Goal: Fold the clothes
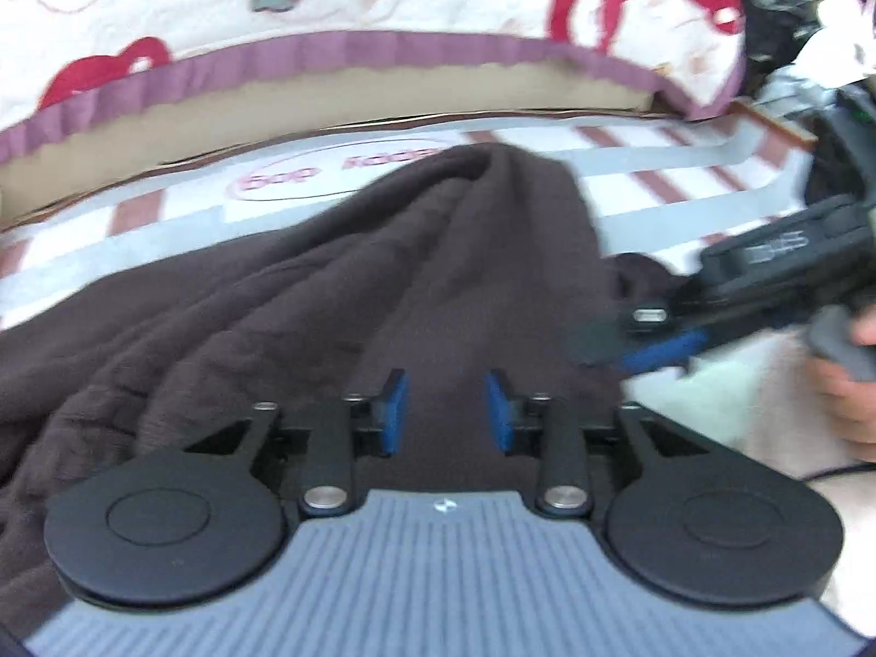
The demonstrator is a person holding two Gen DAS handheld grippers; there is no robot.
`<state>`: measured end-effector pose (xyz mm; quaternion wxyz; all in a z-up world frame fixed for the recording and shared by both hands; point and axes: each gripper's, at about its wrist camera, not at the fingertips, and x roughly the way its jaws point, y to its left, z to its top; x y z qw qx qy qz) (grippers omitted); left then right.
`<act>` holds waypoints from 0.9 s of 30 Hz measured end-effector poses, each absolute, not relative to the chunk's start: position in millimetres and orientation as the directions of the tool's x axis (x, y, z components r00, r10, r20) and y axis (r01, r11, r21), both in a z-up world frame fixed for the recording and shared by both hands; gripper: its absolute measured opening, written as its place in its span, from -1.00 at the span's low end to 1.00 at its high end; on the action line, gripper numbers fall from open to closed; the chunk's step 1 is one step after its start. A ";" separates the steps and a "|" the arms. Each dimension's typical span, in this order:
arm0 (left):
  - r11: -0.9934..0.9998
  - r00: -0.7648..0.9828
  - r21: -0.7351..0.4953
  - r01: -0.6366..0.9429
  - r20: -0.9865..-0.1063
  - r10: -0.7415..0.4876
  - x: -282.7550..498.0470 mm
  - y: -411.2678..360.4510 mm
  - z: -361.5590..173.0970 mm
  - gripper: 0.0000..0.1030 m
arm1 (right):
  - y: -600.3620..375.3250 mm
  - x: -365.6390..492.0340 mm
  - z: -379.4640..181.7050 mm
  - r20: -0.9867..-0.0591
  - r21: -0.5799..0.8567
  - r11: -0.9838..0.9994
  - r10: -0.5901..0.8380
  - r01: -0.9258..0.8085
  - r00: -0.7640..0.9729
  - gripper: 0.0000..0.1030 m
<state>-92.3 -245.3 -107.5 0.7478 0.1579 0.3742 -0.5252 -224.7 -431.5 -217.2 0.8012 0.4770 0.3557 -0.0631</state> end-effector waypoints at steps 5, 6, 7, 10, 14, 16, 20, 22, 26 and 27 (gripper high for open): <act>0.339 0.096 -0.212 0.917 -0.706 -0.701 -104.6 -249.5 -112.7 0.03 | -436.4 -195.9 -229.4 -0.628 0.739 0.505 0.275 0.446 0.728 -0.80; 0.331 0.082 -0.221 0.917 -0.709 -0.700 -105.7 -251.2 -114.7 0.12 | -438.7 -193.6 -227.6 -0.604 0.753 0.511 0.285 0.415 0.745 -0.80; 0.327 0.064 -0.239 0.914 -0.711 -0.700 -105.7 -252.7 -116.8 0.31 | -441.4 -187.3 -225.8 -0.571 0.777 0.498 0.299 0.385 0.764 -0.80; 0.355 0.079 -0.252 0.900 -0.708 -0.702 -92.5 -256.9 -112.9 0.59 | -448.9 -166.9 -219.2 -0.463 0.843 0.454 0.342 0.288 0.817 -0.80; 0.433 0.193 -0.190 0.881 -0.692 -0.696 -61.4 -261.4 -93.3 0.16 | -465.3 -162.9 -196.1 -0.277 0.906 0.409 0.381 0.107 0.882 -0.80; 0.471 0.249 -0.160 0.867 -0.681 -0.689 -45.9 -263.7 -83.5 -0.73 | -471.0 -159.2 -184.4 -0.188 0.924 0.381 0.406 0.022 0.894 -0.81; 0.546 0.358 -0.102 0.831 -0.653 -0.667 -14.8 -268.2 -63.9 -0.74 | -491.5 -158.8 -148.1 -0.220 0.797 0.600 0.385 -0.062 0.896 -0.80; 0.583 0.411 -0.075 0.809 -0.636 -0.653 0.7 -270.5 -54.1 -0.74 | -501.9 -165.5 -141.9 -0.272 0.729 0.685 0.286 0.003 0.919 -0.72; 0.667 0.571 0.102 0.738 -0.621 -0.537 47.1 -289.1 -42.9 -0.74 | -523.4 -185.8 -154.7 -0.388 0.623 0.750 0.047 0.224 0.920 -0.12; 0.682 0.609 0.151 0.715 -0.612 -0.504 59.1 -293.6 -42.0 -0.74 | -529.1 -192.5 -164.5 -0.424 0.605 0.739 -0.018 0.298 0.905 -0.09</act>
